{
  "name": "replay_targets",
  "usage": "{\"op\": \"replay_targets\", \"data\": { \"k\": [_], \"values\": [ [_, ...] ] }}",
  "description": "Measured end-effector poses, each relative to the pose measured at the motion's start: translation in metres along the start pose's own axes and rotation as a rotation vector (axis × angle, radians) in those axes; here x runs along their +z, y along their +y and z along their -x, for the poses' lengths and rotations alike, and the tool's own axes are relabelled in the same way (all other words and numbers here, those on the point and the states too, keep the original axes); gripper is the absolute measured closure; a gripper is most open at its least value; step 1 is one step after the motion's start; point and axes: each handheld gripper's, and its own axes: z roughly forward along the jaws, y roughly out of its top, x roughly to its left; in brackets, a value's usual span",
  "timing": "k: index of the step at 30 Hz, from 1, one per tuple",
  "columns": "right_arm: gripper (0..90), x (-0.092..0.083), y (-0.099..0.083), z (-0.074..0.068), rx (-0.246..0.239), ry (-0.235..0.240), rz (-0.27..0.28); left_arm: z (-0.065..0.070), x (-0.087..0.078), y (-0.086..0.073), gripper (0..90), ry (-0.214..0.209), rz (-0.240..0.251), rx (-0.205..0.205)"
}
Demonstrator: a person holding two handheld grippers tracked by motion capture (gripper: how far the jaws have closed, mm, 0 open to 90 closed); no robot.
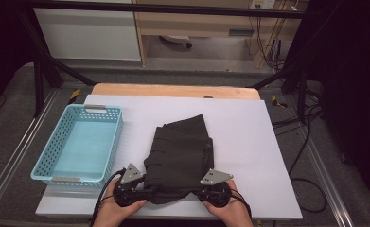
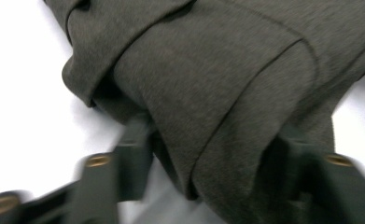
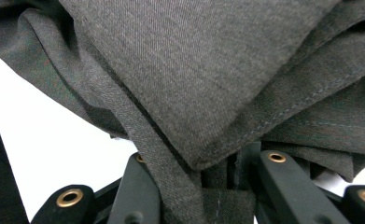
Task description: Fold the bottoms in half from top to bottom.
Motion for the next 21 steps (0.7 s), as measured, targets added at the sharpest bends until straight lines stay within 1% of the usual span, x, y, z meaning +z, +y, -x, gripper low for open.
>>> {"op": "replay_targets", "data": {
  "k": [1,2,3,4,6,8,10,11,12,14,16,18,19,21],
  "values": [
    [71.2,0.000,0.000,0.000,-0.001,0.000,0.000,0.000,-0.001,0.001,27.4,-0.005,0.006,-0.002],
    [71.1,0.000,0.000,0.000,-0.001,0.000,0.000,0.000,-0.002,0.003,19.3,-0.001,0.014,-0.008],
    [71.1,0.000,0.000,0.000,0.000,-0.001,-0.001,0.000,-0.004,0.004,14.7,-0.010,0.024,-0.014],
    [71.1,0.000,0.000,0.000,-0.002,-0.001,-0.002,0.000,-0.005,0.004,13.0,-0.023,0.035,-0.020],
    [71.1,0.000,0.000,-0.001,-0.002,-0.003,-0.003,0.001,-0.006,0.005,10.2,-0.042,0.042,-0.023],
    [71.1,0.000,0.000,-0.001,-0.003,-0.004,-0.003,0.002,-0.008,0.007,9.0,-0.040,0.060,-0.022],
    [71.1,0.000,-0.001,-0.001,0.001,-0.004,-0.003,0.003,-0.011,0.010,7.9,-0.050,0.080,-0.035],
    [71.0,0.000,-0.001,-0.001,0.003,-0.004,-0.002,0.004,-0.013,0.011,7.5,-0.052,0.098,-0.042],
    [71.0,0.000,-0.001,-0.001,0.003,-0.003,-0.002,0.005,-0.013,0.013,7.6,-0.048,0.106,-0.048],
    [70.8,0.000,-0.001,-0.001,0.004,-0.003,0.000,0.006,-0.012,0.017,7.4,-0.042,0.117,-0.046],
    [70.5,0.001,-0.002,-0.001,0.008,-0.004,0.000,0.005,-0.010,0.025,7.5,-0.028,0.118,-0.058],
    [70.0,0.001,-0.002,-0.001,0.005,-0.007,0.001,0.005,-0.007,0.033,7.7,-0.012,0.121,-0.061],
    [70.0,0.001,-0.002,-0.001,0.003,-0.008,0.002,0.005,-0.004,0.037,7.8,0.005,0.112,-0.059],
    [69.7,0.001,-0.003,-0.002,-0.003,-0.011,0.004,0.007,0.001,0.043,8.0,0.008,0.106,-0.043]
  ]
}}
